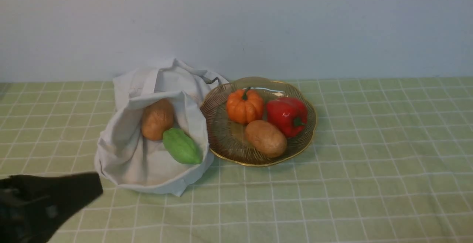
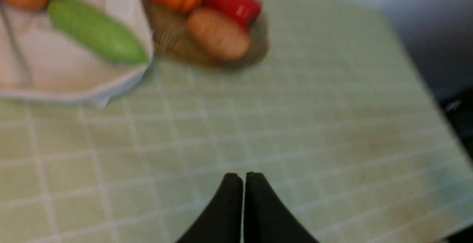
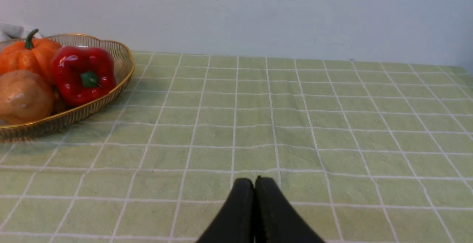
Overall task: Take vegetables from bag on green coffee tablecloth place on plate.
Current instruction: 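Reach into the cloth bag and grasp the green cucumber with the left gripper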
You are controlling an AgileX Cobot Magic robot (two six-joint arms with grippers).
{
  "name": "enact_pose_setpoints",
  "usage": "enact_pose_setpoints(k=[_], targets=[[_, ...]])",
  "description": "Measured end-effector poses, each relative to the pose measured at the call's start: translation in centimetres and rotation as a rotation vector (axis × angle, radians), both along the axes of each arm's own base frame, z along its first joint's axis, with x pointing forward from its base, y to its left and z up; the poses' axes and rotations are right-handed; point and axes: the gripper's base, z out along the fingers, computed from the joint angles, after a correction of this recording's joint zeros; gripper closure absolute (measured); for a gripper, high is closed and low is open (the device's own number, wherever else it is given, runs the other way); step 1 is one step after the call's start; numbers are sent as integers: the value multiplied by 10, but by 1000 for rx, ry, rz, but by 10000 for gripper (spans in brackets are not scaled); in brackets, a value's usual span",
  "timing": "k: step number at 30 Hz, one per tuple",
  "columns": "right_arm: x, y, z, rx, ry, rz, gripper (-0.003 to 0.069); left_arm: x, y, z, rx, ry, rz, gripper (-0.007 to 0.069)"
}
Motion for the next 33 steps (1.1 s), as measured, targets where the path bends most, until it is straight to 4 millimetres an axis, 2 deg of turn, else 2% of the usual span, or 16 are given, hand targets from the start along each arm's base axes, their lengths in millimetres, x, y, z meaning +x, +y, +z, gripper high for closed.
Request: enact_pose_setpoints(k=[2, 3, 5, 7, 9, 13, 15, 18, 19, 20, 22, 23, 28, 29, 32, 33], targets=[[0, 0, 0, 0, 0, 0, 673, 22, 1, -9, 93, 146, -46, 629], [0, 0, 0, 0, 0, 0, 673, 40, 3, -15, 162, 246, -74, 629], [0, 0, 0, 0, 0, 0, 673, 62, 2, -25, 190, 330, -91, 629], [0, 0, 0, 0, 0, 0, 673, 72, -1, -31, 190, 357, -103, 629], [0, 0, 0, 0, 0, 0, 673, 94, -23, -45, 170, 390, -146, 629], [0, 0, 0, 0, 0, 0, 673, 117, -50, -61, 175, 408, -167, 629], [0, 0, 0, 0, 0, 0, 673, 140, -68, -75, 201, 417, -147, 627], [0, 0, 0, 0, 0, 0, 673, 164, -77, -83, 228, 408, -85, 608], [0, 0, 0, 0, 0, 0, 673, 166, -77, -83, 228, 407, -84, 603], [0, 0, 0, 0, 0, 0, 673, 180, -78, -88, 255, 404, -27, 569], [0, 0, 0, 0, 0, 0, 673, 189, -77, -91, 282, 400, 0, 538], [0, 0, 0, 0, 0, 0, 673, 200, -76, -92, 298, 390, 66, 482], [0, 0, 0, 0, 0, 0, 673, 223, -76, -101, 278, 346, 224, 295], [0, 0, 0, 0, 0, 0, 673, 224, -76, -102, 277, 344, 224, 295], [0, 0, 0, 0, 0, 0, 673, 237, -77, -121, 238, 351, 321, 172], [0, 0, 0, 0, 0, 0, 673, 237, -77, -121, 236, 353, 324, 167]])
